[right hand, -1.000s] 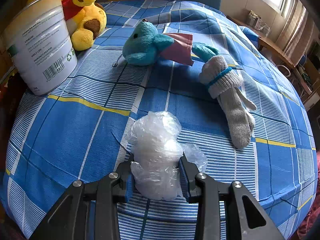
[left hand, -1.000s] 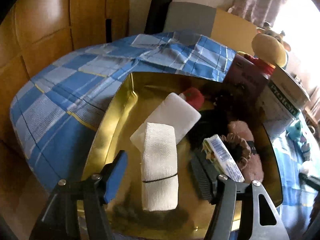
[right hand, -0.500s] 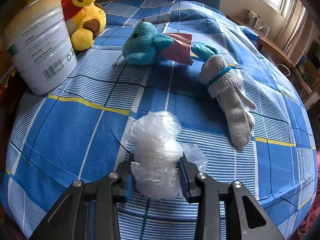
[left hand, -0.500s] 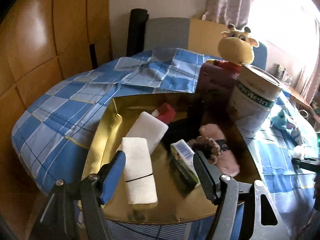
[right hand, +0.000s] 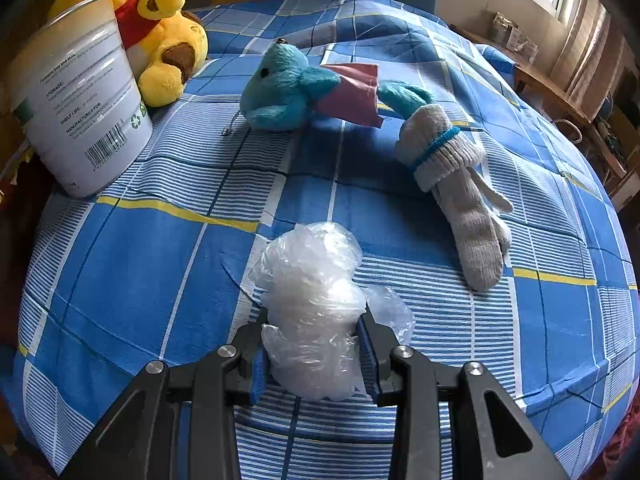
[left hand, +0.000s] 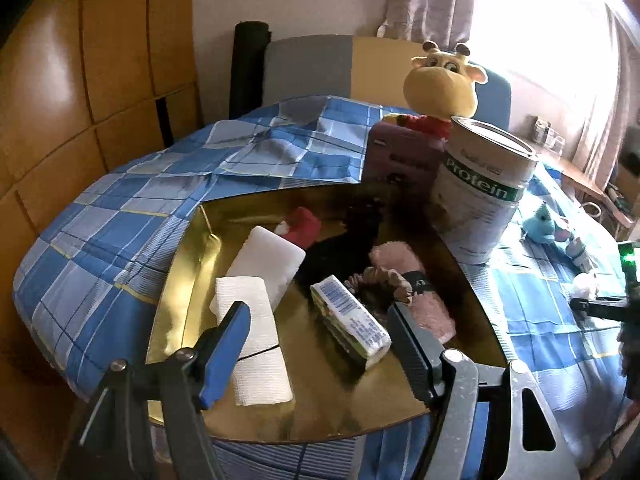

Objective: Organize soft objects
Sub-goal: 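Carry the clear plastic bag into the gold tray and open the right tool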

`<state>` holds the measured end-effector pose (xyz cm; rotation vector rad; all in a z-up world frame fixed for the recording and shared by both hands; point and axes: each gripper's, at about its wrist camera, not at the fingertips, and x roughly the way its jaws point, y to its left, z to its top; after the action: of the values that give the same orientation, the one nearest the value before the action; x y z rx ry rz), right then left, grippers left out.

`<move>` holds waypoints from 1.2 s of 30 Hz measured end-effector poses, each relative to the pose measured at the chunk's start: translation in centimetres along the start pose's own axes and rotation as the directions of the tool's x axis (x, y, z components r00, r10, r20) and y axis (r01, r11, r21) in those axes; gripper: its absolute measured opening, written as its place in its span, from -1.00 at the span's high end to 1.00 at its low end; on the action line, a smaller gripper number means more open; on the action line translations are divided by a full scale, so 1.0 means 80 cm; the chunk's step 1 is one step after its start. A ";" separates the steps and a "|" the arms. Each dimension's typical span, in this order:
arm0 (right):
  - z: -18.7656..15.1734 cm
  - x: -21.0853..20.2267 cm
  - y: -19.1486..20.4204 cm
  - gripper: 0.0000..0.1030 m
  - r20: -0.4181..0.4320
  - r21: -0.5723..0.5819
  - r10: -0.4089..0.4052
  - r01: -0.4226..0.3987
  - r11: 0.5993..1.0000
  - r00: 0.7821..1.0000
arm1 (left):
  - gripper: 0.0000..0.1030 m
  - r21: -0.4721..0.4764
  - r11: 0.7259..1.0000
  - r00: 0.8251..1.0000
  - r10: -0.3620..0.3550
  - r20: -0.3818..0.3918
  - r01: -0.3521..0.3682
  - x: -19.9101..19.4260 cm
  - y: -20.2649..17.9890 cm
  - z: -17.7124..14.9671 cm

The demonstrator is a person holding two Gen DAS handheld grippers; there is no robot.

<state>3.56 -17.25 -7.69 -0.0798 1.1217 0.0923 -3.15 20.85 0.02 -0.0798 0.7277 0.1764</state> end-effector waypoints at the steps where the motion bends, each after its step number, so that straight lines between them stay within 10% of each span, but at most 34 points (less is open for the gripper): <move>1: 0.000 0.000 -0.001 0.29 -0.001 0.006 0.002 -0.002 1.000 1.000 | -0.39 0.001 1.000 1.000 -0.004 -0.003 0.004 0.001 0.000 0.000; 19: 0.055 -0.060 -0.035 0.34 -0.020 0.161 0.042 -0.039 0.986 0.999 | -0.40 0.014 0.995 0.995 -0.101 -0.024 0.101 0.017 0.008 -0.002; 28: 0.221 -0.102 -0.041 0.34 0.050 0.268 -0.062 0.047 0.962 0.997 | -0.40 -0.016 0.993 0.993 -0.120 -0.011 0.120 0.017 0.024 0.001; 36: 0.401 -0.147 0.057 0.34 0.190 0.202 -0.096 0.056 0.978 0.977 | -0.40 -0.025 0.994 0.994 -0.109 -0.010 0.109 0.017 0.039 0.007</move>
<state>26.70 -9.56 16.73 0.0611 0.9211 -0.0779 -2.37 24.14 -0.47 -0.1436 0.7308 0.0805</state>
